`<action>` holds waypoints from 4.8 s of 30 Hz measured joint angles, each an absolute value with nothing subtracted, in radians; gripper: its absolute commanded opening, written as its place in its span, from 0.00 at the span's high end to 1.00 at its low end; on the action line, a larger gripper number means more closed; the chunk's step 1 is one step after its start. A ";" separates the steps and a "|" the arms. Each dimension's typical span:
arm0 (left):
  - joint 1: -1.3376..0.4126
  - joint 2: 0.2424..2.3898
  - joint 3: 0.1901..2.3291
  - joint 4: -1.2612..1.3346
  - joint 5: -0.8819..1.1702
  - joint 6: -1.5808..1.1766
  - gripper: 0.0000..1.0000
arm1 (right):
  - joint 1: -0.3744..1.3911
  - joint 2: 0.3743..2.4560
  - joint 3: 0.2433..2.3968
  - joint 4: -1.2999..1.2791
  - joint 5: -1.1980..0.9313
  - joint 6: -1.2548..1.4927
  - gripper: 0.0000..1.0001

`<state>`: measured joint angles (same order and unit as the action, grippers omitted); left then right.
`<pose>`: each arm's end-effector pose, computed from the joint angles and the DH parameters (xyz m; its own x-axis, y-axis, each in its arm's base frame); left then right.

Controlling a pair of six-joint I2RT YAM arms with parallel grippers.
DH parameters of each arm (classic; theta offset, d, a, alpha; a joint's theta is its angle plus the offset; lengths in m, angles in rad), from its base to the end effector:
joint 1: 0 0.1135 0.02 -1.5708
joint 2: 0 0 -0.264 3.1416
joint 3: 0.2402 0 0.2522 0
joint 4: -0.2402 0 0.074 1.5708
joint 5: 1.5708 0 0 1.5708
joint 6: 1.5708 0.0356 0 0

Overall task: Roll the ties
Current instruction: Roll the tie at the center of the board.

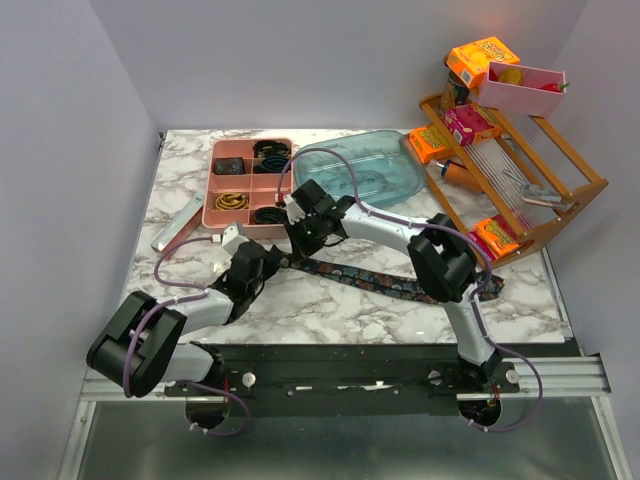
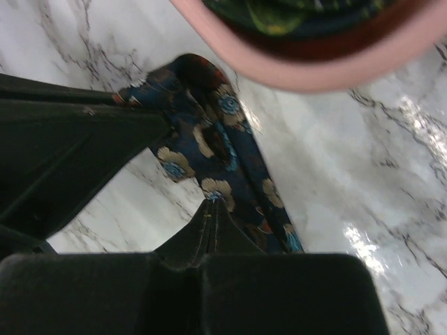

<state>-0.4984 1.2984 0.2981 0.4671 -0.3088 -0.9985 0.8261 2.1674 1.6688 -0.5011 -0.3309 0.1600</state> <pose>0.2025 -0.0979 0.1391 -0.4314 -0.6770 -0.5963 -0.2532 0.7252 -0.6403 0.3103 0.3537 0.1769 -0.6927 -0.5292 -0.4901 -0.7132 0.6039 0.3560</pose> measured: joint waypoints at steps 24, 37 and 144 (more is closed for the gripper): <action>-0.498 1.251 0.332 0.321 -0.358 -0.969 0.32 | 0.843 2.339 1.924 -0.513 -0.347 0.180 0.99; -0.428 1.134 0.336 0.225 -0.430 -0.917 0.37 | 0.845 2.337 1.949 -0.507 -0.293 0.169 0.99; -0.356 1.245 0.129 0.649 -0.315 -1.036 0.71 | 0.949 2.273 1.829 -0.476 -0.282 0.162 0.99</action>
